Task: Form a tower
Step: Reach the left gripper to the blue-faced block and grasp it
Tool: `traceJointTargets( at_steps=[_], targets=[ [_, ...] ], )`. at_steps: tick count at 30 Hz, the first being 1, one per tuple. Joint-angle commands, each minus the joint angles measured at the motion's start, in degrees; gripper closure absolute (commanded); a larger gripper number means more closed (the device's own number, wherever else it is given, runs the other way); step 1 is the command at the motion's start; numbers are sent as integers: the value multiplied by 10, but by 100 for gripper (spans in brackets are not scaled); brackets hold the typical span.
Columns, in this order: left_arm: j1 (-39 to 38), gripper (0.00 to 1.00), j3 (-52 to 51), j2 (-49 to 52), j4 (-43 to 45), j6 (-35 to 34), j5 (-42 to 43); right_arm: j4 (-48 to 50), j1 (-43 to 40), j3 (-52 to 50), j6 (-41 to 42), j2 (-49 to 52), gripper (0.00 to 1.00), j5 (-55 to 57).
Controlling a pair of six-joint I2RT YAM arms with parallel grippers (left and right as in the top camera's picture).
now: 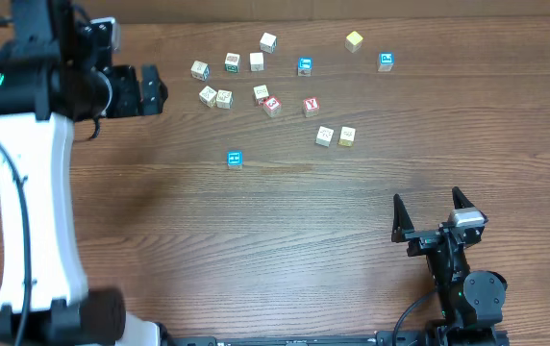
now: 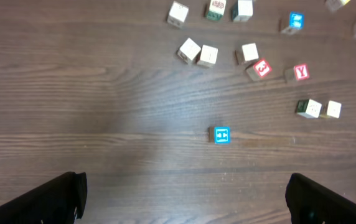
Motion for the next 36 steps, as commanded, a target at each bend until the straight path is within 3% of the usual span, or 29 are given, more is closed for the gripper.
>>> traceJointTargets(
  at_steps=[1, 10, 17, 26, 31, 32, 35, 36],
  targets=[
    [-14, 0, 52, 57, -29, 11, 9, 3, 0, -6, 4, -4, 0, -3],
    [-23, 0, 54, 153, 7, -8, 14, 3, 0, -6, 4, -4, 0, -3],
    [-23, 4, 54, 207, 38, -28, 74, 3, 0, -6, 4, -4, 0, -3],
    [-52, 96, 53, 240, 17, -28, 65, 3, 0, -6, 4, -4, 0, -3],
    [-82, 96, 53, 246, -12, -57, -57, 3, 0, -6, 4, -4, 0, -3],
    [-85, 90, 53, 246, -15, -61, -65, 3, 0, -6, 4, -4, 0, -3],
    [-92, 31, 53, 247, -16, -76, -65, 3, 0, -6, 4, -4, 0, -3],
    [-95, 19, 52, 247, -16, -78, -63, 3, 0, -6, 4, -4, 0, -3]
  ],
)
